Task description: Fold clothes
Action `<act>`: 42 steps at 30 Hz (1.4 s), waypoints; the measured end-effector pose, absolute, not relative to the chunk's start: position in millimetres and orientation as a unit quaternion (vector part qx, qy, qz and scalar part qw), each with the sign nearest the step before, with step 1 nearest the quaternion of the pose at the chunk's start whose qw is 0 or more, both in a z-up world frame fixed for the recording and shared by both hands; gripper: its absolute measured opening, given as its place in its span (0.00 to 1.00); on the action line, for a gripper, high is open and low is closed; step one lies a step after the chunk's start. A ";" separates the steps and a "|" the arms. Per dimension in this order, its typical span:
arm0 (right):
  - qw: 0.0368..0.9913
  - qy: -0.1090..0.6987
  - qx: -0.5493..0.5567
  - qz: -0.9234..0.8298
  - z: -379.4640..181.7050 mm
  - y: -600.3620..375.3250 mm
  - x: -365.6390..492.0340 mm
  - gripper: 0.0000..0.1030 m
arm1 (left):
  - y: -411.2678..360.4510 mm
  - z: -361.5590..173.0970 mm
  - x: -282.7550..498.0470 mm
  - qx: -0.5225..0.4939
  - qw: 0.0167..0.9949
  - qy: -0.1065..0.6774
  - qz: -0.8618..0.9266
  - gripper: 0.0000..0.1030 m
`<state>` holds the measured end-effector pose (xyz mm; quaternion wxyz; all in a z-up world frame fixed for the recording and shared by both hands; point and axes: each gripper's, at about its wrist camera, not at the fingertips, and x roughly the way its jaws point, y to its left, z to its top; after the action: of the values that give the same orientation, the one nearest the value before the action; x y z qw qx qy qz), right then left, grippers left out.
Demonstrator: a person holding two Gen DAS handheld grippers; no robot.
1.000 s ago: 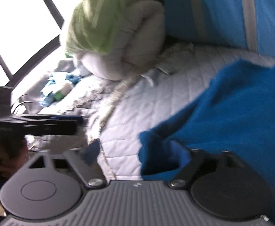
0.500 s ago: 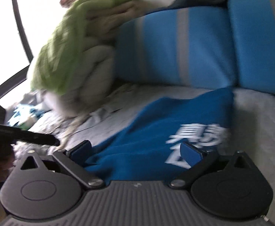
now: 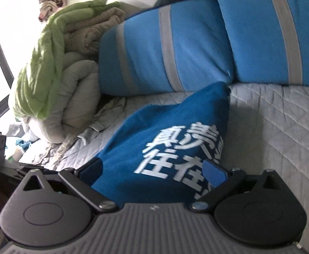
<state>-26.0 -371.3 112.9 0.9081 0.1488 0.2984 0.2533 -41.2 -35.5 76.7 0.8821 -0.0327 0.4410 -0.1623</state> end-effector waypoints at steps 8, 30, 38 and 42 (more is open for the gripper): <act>0.894 0.320 0.189 0.249 106.6 -381.6 -19.3 1.00 | 0.4 75.5 -23.4 -0.190 0.852 0.450 -0.187 0.79; 0.825 0.410 0.313 0.229 71.2 -401.1 -1.5 1.00 | 18.5 -1.6 37.5 -0.429 0.705 0.478 -0.303 0.79; 0.747 0.466 0.402 0.253 43.4 -398.9 6.0 0.79 | 23.7 -6.2 39.4 -0.446 0.692 0.468 -0.321 0.80; 0.788 0.468 0.338 0.216 62.6 -377.2 -2.5 0.73 | 20.1 -9.2 43.0 -0.453 0.686 0.464 -0.330 0.80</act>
<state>-2.5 -377.2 62.6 0.7875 0.3378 0.4681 0.2159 43.0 20.1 -9.2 0.6861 -0.4530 0.4640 -0.3298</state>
